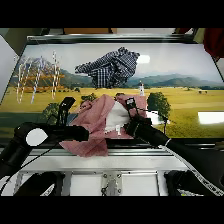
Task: Fold the clothes and pants, and hang the long-sleeved shirts on hangers.
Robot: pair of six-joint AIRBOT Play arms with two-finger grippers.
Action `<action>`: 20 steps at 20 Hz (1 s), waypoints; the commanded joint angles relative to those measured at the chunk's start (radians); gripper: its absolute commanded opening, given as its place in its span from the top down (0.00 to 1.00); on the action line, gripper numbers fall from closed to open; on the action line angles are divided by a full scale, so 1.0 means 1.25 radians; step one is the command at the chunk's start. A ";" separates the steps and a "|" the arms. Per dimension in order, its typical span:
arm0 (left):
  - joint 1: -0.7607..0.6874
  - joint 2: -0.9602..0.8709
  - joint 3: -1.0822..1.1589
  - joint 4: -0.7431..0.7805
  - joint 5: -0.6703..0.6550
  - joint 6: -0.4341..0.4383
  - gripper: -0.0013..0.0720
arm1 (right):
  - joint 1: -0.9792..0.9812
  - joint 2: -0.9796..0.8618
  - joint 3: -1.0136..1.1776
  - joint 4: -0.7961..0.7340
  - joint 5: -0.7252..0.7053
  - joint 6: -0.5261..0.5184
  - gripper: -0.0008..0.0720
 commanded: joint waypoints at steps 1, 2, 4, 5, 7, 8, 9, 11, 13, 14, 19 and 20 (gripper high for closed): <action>0.009 0.003 0.003 0.028 0.002 0.000 0.97 | -0.016 0.026 0.006 -0.012 0.008 -0.048 0.97; 0.016 0.002 0.019 0.033 0.024 0.000 0.97 | -0.031 0.053 0.025 -0.011 0.021 -0.118 0.97; 0.046 -0.027 0.116 0.031 0.059 0.006 0.97 | -0.082 0.122 0.133 -0.005 0.111 -0.294 0.97; 0.067 -0.059 0.195 0.021 0.067 0.033 0.97 | -0.119 0.152 0.225 0.002 0.179 -0.363 0.97; 0.092 -0.134 0.384 -0.005 0.075 0.079 0.97 | -0.198 0.187 0.444 0.047 0.293 -0.464 0.97; 0.099 -0.172 0.483 -0.009 0.077 0.089 0.97 | -0.229 0.193 0.551 0.070 0.332 -0.485 0.98; 0.103 -0.212 0.587 -0.011 0.078 0.093 0.97 | -0.253 0.193 0.660 0.082 0.354 -0.493 0.97; 0.102 -0.287 0.788 -0.010 0.074 0.093 0.97 | -0.260 0.193 0.815 0.081 0.348 -0.493 0.98; 0.102 -0.348 0.954 -0.011 0.042 0.093 0.97 | -0.256 0.195 0.893 0.086 0.347 -0.492 0.97; 0.102 -0.367 1.006 -0.009 0.013 0.093 0.97 | -0.256 0.203 0.896 0.085 0.356 -0.482 0.97; 0.098 -0.339 0.855 0.025 -0.182 0.093 0.97 | -0.234 0.229 0.790 0.094 0.592 -0.473 0.97; 0.087 -0.304 0.748 0.026 -0.178 0.093 0.97 | -0.215 0.243 0.733 0.106 0.609 -0.461 0.97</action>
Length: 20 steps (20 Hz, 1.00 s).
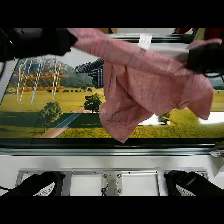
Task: Fold the clothes and pants, and hang the long-sleeved shirts on hangers.
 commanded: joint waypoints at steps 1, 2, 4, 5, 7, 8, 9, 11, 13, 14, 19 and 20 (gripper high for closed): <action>-0.027 0.080 -0.263 0.011 -0.067 0.002 0.97 | 0.044 0.037 -0.133 0.033 0.117 0.026 0.97; -0.049 0.118 -0.382 0.011 -0.063 0.002 0.97 | 0.065 0.050 -0.197 0.050 0.113 0.046 0.97; -0.108 0.190 -0.617 0.004 -0.042 -0.006 0.97 | 0.109 0.071 -0.335 0.067 0.088 0.094 0.97; -0.146 0.224 -0.725 0.004 -0.026 -0.033 0.97 | 0.127 0.078 -0.394 0.073 0.060 0.121 0.97; -0.223 0.284 -0.888 0.004 0.019 -0.092 0.97 | 0.155 0.083 -0.491 0.097 -0.011 0.170 0.97; -0.261 0.310 -0.944 0.004 0.045 -0.119 0.97 | 0.165 0.081 -0.524 0.114 -0.042 0.183 0.97; -0.291 0.333 -0.978 0.003 0.066 -0.143 0.97 | 0.171 0.079 -0.547 0.129 -0.064 0.191 0.97; -0.334 0.372 -1.004 0.003 0.095 -0.165 0.76 | 0.173 0.075 -0.562 0.154 -0.074 0.196 0.97; -0.342 0.407 -0.991 0.006 0.122 -0.182 0.12 | 0.173 0.075 -0.562 0.156 -0.074 0.196 0.97; -0.329 0.420 -0.973 0.011 0.129 -0.182 0.12 | 0.173 0.075 -0.562 0.157 -0.074 0.196 0.97; -0.123 0.422 -0.861 0.014 0.132 -0.125 0.12 | 0.173 0.075 -0.562 0.159 -0.074 0.195 0.97; -0.072 0.405 -0.841 0.014 0.126 -0.096 0.12 | 0.173 0.075 -0.562 0.159 -0.074 0.195 0.97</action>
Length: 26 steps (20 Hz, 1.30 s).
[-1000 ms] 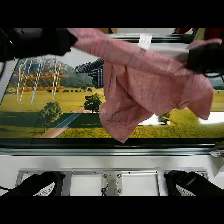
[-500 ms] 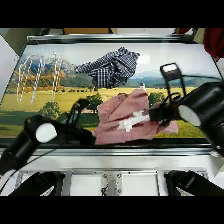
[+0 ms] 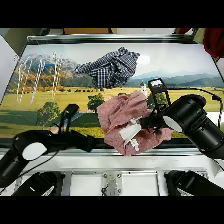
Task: Fold the clothes and pants, and hang the long-sleeved shirts on hangers.
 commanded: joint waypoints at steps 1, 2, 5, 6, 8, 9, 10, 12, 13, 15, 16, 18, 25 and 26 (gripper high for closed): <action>0.165 -0.038 0.073 0.002 -0.008 0.087 0.12 | 0.001 0.000 -0.003 0.005 -0.004 0.003 0.97; 0.222 -0.071 0.099 0.002 -0.021 0.123 0.12 | 0.001 0.000 -0.003 0.005 -0.004 0.003 0.97; 0.382 -0.186 0.184 0.004 -0.016 0.200 0.12 | 0.001 0.000 -0.003 0.005 -0.004 0.003 0.97; 0.431 -0.233 0.218 0.009 0.001 0.216 0.12 | 0.001 0.000 -0.003 0.005 -0.004 0.003 0.97; 0.487 -0.327 0.284 0.071 0.027 0.221 0.12 | 0.001 0.000 -0.003 0.005 -0.004 0.003 0.97; 0.499 -0.376 0.317 0.114 0.034 0.219 0.12 | 0.001 0.000 -0.003 0.005 -0.004 0.003 0.97; 0.500 -0.420 0.343 0.155 0.042 0.219 0.12 | 0.001 0.000 -0.003 0.005 -0.004 0.003 0.97; 0.483 -0.506 0.386 0.250 0.067 0.218 0.12 | 0.001 0.000 -0.003 0.005 -0.004 0.003 0.97; 0.477 -0.544 0.406 0.299 0.083 0.217 0.12 | 0.001 0.000 -0.003 0.005 -0.004 0.003 0.97; 0.475 -0.622 0.457 0.369 0.115 0.189 0.12 | 0.001 0.000 -0.003 0.005 -0.004 0.003 0.97; 0.480 -0.658 0.485 0.378 0.128 0.176 0.12 | 0.001 0.000 -0.003 0.005 -0.004 0.003 0.97; 0.490 -0.732 0.548 0.376 0.142 0.176 0.12 | 0.001 0.000 -0.003 0.005 -0.004 0.003 0.97; 0.496 -0.936 0.712 0.379 0.136 0.177 0.12 | 0.001 0.000 -0.003 0.005 -0.004 0.003 0.97; 0.496 -0.956 0.732 0.378 0.138 0.177 0.12 | 0.001 0.000 -0.003 0.005 -0.004 0.003 0.97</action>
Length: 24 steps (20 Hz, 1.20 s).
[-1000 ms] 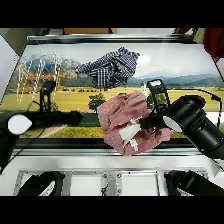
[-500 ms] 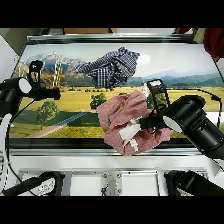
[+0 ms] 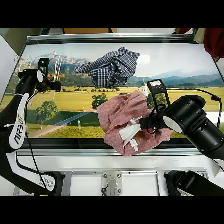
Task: Fold the clothes and pants, and hang the long-sleeved shirts on hangers.
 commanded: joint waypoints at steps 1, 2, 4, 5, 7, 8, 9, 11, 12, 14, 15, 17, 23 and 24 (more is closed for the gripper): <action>0.002 -0.085 0.076 0.008 0.005 -0.001 0.12 | 0.001 0.000 0.000 0.000 0.000 0.000 0.97; 0.002 -0.101 0.090 0.008 0.008 0.001 0.12 | 0.001 0.000 0.000 0.000 0.000 0.000 0.97; 0.006 -0.134 0.118 0.008 0.002 0.017 0.12 | 0.001 0.000 0.000 0.000 0.000 0.000 0.97; 0.009 -0.145 0.124 0.008 0.001 0.017 0.12 | 0.001 0.000 0.000 0.000 0.000 0.000 0.97; 0.013 -0.161 0.128 0.008 0.005 0.017 0.12 | 0.001 -0.001 0.000 0.000 0.000 0.000 0.97; 0.016 -0.167 0.128 0.012 0.006 0.018 0.12 | 0.001 0.000 0.000 0.000 0.000 0.000 0.97; 0.016 -0.172 0.128 0.021 0.006 0.018 0.12 | 0.001 -0.001 0.000 0.001 0.000 0.000 0.97; 0.016 -0.182 0.128 0.029 0.007 0.018 0.12 | 0.001 -0.001 0.000 0.000 0.000 0.000 0.97; 0.016 -0.189 0.128 0.028 0.007 0.017 0.12 | 0.001 0.000 0.000 0.000 0.000 0.000 0.97; 0.016 -0.202 0.128 0.028 0.007 0.017 0.12 | 0.001 0.000 0.000 0.000 0.000 0.000 0.97; 0.016 -0.207 0.128 0.027 0.006 0.017 0.12 | 0.001 -0.001 0.000 0.000 0.000 0.000 0.97; 0.016 -0.208 0.127 0.027 0.007 0.016 0.12 | 0.001 0.000 0.000 0.000 0.000 0.000 0.97; 0.016 -0.208 0.128 0.027 0.002 0.011 0.49 | 0.001 0.000 0.000 0.000 0.000 0.000 0.97; 0.016 -0.208 0.128 0.027 -0.001 0.010 0.79 | 0.001 -0.001 0.000 0.000 0.000 0.000 0.97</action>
